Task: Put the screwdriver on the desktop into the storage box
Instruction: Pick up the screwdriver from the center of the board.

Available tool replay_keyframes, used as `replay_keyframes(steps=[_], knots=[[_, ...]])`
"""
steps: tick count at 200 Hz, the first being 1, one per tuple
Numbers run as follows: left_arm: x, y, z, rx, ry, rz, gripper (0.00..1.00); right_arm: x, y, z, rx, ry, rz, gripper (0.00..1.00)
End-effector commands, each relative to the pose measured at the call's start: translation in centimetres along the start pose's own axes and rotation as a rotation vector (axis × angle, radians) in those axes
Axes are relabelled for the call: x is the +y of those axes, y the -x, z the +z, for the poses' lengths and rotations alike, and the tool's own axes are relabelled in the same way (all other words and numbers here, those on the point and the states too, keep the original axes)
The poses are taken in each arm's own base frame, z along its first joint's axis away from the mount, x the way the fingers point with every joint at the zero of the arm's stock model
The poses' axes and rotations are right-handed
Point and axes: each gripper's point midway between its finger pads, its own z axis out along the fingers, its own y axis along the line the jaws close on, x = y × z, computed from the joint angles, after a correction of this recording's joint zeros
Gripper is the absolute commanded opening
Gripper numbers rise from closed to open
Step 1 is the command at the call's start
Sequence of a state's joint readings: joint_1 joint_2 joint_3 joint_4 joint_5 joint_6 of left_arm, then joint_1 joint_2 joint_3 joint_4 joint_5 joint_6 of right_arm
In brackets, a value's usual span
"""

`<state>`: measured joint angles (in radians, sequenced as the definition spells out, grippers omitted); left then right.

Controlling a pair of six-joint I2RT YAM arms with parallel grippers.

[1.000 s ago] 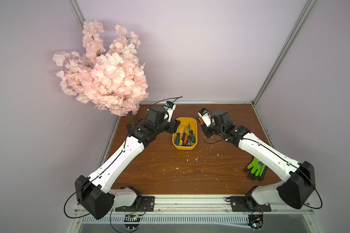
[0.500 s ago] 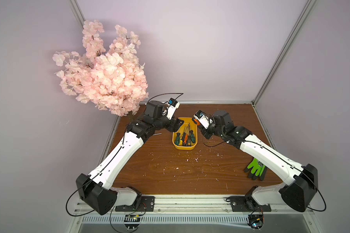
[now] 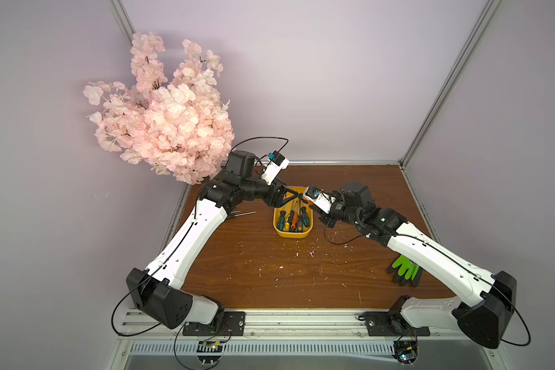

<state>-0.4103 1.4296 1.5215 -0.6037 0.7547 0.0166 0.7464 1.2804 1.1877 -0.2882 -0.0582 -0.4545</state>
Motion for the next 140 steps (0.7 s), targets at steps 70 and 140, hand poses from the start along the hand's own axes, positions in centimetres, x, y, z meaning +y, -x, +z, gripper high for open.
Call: replay_keyframes(steps=[70,140], knots=[[-3.5,-2.0,1.8,0.076,-0.246,-0.084,0.67,0.6,4.2,-2.4,-0.173,-0.002,-0.189,0.08],[-4.5,-3.0,2.7,0.108,-0.291,-0.104,0.42,0.5,5.1,-2.3,-0.183,-0.017,-0.230,0.07]])
